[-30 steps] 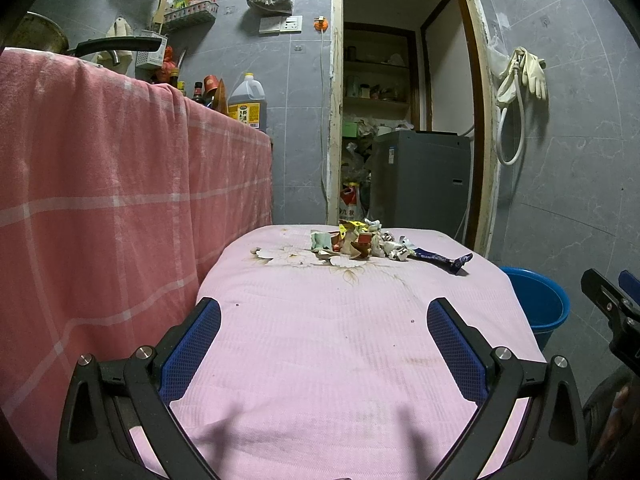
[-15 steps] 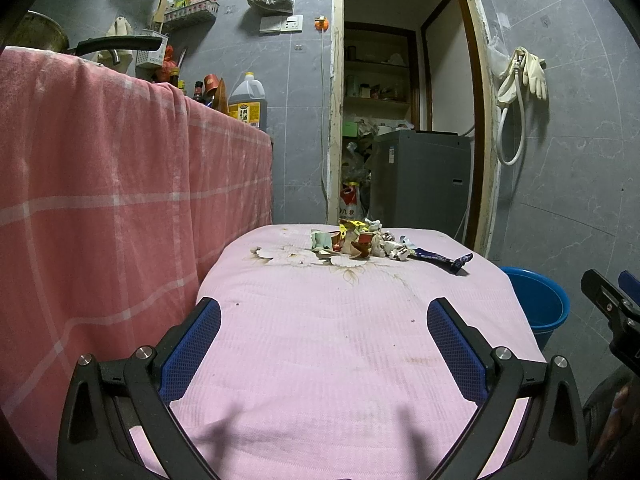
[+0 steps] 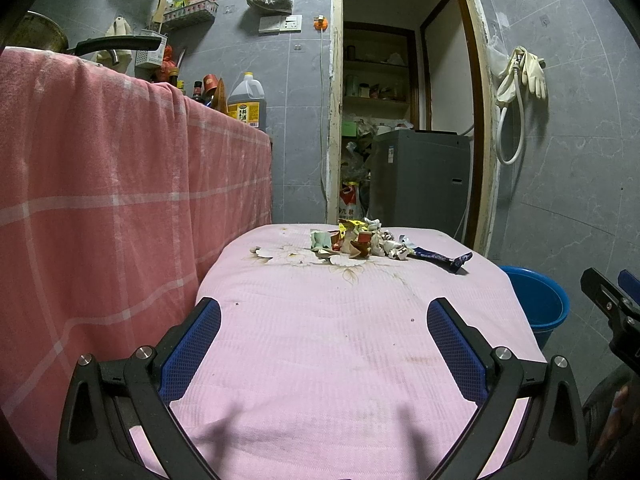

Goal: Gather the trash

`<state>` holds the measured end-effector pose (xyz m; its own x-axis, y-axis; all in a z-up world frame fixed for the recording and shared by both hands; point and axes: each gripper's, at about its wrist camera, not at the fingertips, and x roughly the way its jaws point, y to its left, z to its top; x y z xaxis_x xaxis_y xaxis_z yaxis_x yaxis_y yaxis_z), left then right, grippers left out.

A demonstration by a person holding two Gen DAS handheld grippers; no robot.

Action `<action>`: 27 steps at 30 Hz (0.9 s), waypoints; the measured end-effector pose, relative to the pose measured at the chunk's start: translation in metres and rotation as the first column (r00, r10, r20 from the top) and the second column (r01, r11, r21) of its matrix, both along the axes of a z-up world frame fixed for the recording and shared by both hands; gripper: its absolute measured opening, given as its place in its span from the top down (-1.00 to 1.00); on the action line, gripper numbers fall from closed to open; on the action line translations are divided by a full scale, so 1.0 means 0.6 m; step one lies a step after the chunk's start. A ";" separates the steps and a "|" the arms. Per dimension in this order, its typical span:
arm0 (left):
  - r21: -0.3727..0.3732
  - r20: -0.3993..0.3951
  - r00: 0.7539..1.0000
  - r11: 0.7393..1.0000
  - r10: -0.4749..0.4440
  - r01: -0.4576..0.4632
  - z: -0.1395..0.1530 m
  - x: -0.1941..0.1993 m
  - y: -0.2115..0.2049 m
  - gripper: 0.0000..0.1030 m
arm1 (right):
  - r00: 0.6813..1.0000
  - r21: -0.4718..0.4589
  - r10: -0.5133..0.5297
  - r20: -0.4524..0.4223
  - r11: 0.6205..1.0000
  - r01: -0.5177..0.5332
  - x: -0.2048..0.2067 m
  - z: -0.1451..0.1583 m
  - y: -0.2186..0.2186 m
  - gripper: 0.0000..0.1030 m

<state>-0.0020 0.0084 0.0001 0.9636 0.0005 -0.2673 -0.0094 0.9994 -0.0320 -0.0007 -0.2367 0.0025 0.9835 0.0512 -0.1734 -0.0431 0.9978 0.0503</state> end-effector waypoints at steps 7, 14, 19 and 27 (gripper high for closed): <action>0.000 0.000 1.000 1.000 0.000 0.000 0.000 0.000 0.001 -0.96 | 1.000 0.000 -0.001 0.000 1.000 0.001 0.000 0.000 -0.001 -1.00; 0.000 -0.001 1.000 1.000 0.000 0.000 0.000 0.000 -0.001 -0.96 | 1.000 0.002 -0.002 0.001 1.000 0.002 -0.001 0.002 -0.002 -1.00; 0.000 -0.002 1.000 1.000 0.001 -0.001 -0.004 0.000 -0.006 -0.96 | 1.000 0.002 -0.001 0.000 1.000 0.001 -0.001 0.001 -0.003 -1.00; 0.002 -0.011 1.000 1.000 0.002 -0.002 -0.010 0.006 -0.008 -0.96 | 1.000 0.008 -0.001 -0.006 1.000 0.001 0.001 0.000 -0.007 -1.00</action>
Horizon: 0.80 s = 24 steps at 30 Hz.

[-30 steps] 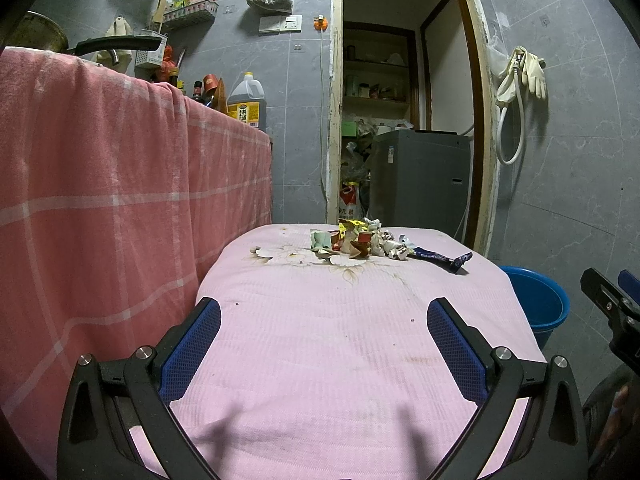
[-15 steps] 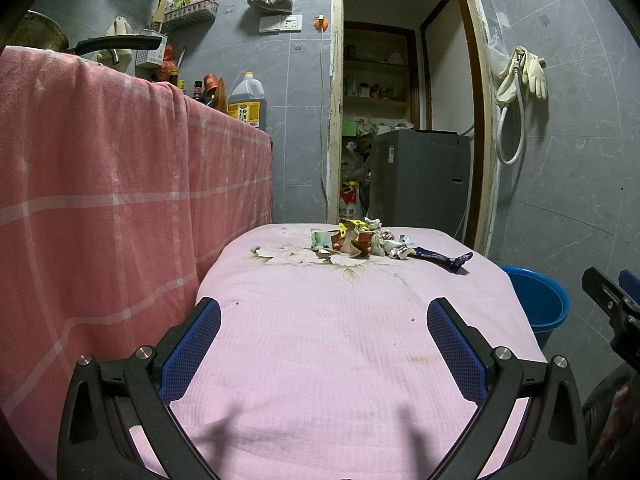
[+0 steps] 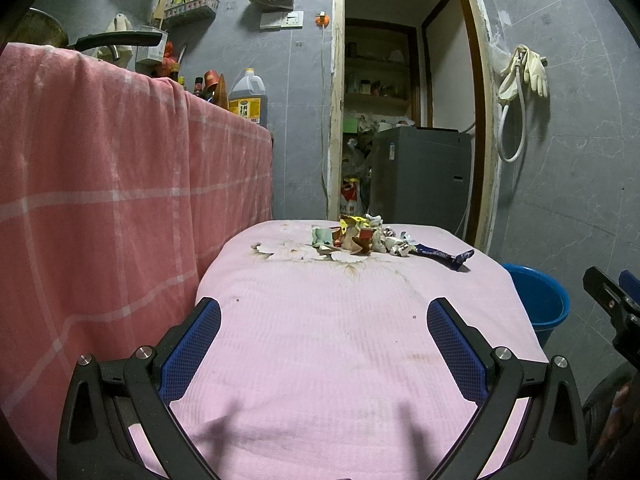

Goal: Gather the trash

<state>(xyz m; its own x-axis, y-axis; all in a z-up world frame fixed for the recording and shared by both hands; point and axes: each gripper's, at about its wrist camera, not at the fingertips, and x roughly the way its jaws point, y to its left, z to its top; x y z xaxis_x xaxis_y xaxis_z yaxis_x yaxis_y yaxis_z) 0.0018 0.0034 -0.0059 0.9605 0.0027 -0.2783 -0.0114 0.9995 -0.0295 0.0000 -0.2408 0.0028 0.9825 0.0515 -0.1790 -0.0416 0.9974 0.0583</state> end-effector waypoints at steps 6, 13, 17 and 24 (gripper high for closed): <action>0.017 0.015 1.000 1.000 0.018 -0.018 0.013 0.019 0.002 -0.96 | 0.997 -0.019 -0.042 -0.061 0.999 0.041 0.021 0.018 0.005 -1.00; -0.017 0.009 1.000 1.000 0.017 -0.017 0.040 0.062 0.008 -0.96 | 0.998 -0.008 -0.048 -0.049 0.999 0.047 0.056 0.056 -0.003 -1.00; -0.024 -0.019 0.999 0.999 0.026 -0.027 0.047 0.089 0.012 -0.96 | 0.999 -0.010 -0.037 -0.014 0.999 0.037 0.076 0.077 -0.003 -1.00; -0.046 -0.017 0.998 0.997 0.057 -0.058 0.067 0.122 0.023 -0.96 | 0.999 -0.018 -0.010 0.035 1.000 0.011 0.124 0.105 -0.009 -1.00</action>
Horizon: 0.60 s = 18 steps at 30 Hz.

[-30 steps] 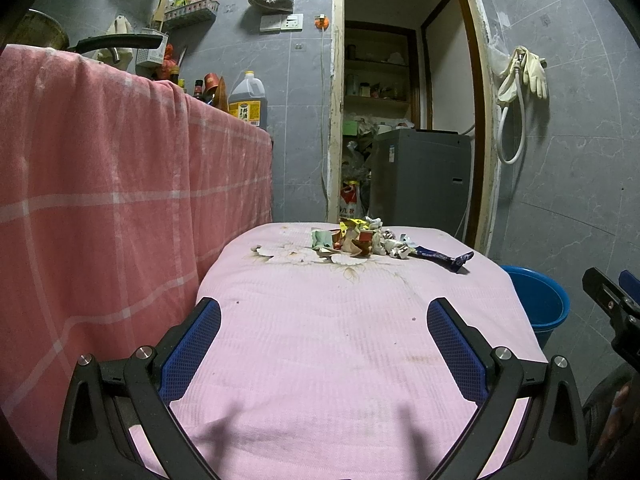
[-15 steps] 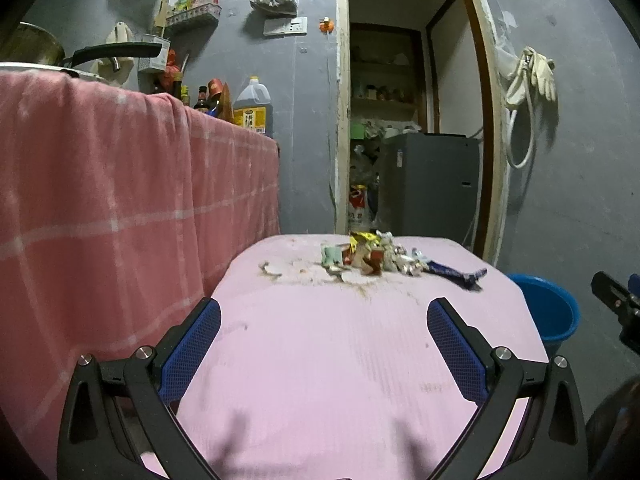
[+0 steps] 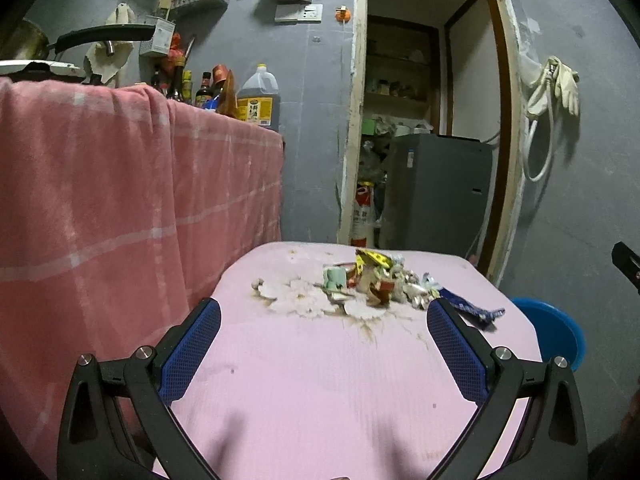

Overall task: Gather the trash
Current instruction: 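Grasp the blue milk-powder packet with the right tool while the left tool approaches the pile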

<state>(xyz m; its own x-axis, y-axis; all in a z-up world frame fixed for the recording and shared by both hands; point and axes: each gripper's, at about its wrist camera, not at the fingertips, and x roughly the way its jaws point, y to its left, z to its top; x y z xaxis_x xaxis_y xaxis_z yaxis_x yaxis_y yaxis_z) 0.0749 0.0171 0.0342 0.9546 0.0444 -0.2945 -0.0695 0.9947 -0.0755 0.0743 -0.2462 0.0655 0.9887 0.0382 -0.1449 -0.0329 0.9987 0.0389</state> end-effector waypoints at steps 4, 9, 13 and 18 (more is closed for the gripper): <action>-0.011 0.012 1.000 1.000 0.014 -0.014 0.014 0.026 0.005 -0.96 | 1.000 -0.003 0.027 0.012 1.000 -0.027 0.032 0.012 -0.001 -1.00; -0.057 -0.001 1.000 0.998 0.020 -0.020 0.025 0.073 0.011 -0.96 | 0.997 -0.014 0.075 0.018 0.997 -0.075 0.092 0.027 0.009 -1.00; -0.032 -0.013 1.000 0.999 0.013 -0.014 0.029 0.111 0.009 -0.96 | 0.993 -0.029 0.111 -0.025 0.993 -0.112 0.152 0.021 0.017 -1.00; -0.016 -0.079 0.996 0.999 -0.030 0.029 0.020 0.165 0.012 -0.96 | 0.980 -0.076 0.184 -0.082 0.979 -0.190 0.195 -0.016 0.029 -1.00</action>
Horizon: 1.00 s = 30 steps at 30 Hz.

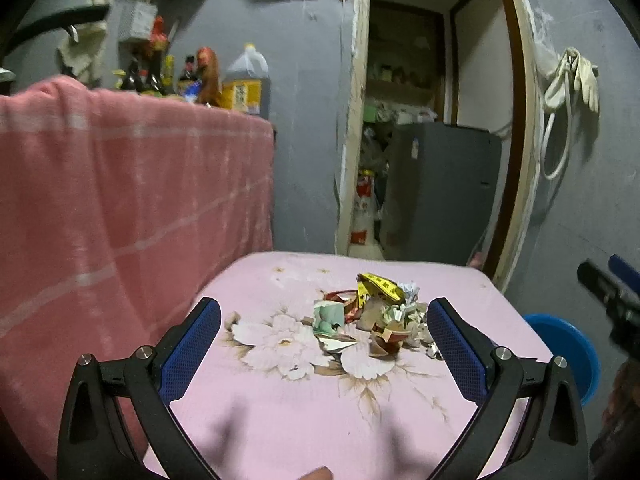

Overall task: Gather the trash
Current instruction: 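Grasp the blue milk-powder packet with the right tool while the left tool approaches the pile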

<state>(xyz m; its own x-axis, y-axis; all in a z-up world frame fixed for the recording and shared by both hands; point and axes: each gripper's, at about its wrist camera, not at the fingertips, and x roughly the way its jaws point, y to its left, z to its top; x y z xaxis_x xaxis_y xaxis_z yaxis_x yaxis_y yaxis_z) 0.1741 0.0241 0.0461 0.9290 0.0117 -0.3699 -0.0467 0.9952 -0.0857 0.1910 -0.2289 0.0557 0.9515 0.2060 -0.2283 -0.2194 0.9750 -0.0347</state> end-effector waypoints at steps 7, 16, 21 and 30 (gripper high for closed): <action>0.007 -0.087 0.991 0.994 -0.106 0.107 -0.032 0.052 -0.013 -0.95 | 0.987 -0.001 0.075 -0.141 0.997 -0.076 0.042 -0.045 0.003 -0.92; -0.044 -0.168 0.957 0.971 -0.238 0.234 -0.063 0.101 -0.032 -0.19 | 0.950 -0.038 0.147 -0.276 0.986 -0.163 0.075 -0.096 0.034 -0.29; -0.119 -0.214 0.935 0.958 -0.282 0.262 -0.078 0.128 -0.031 0.01 | 0.925 -0.003 0.183 -0.333 0.981 -0.195 0.096 -0.110 0.040 -0.13; -0.186 -0.265 0.913 0.945 -0.310 0.267 -0.088 0.145 -0.022 0.34 | 0.878 0.021 0.200 -0.434 0.977 -0.212 0.128 -0.141 0.045 -0.07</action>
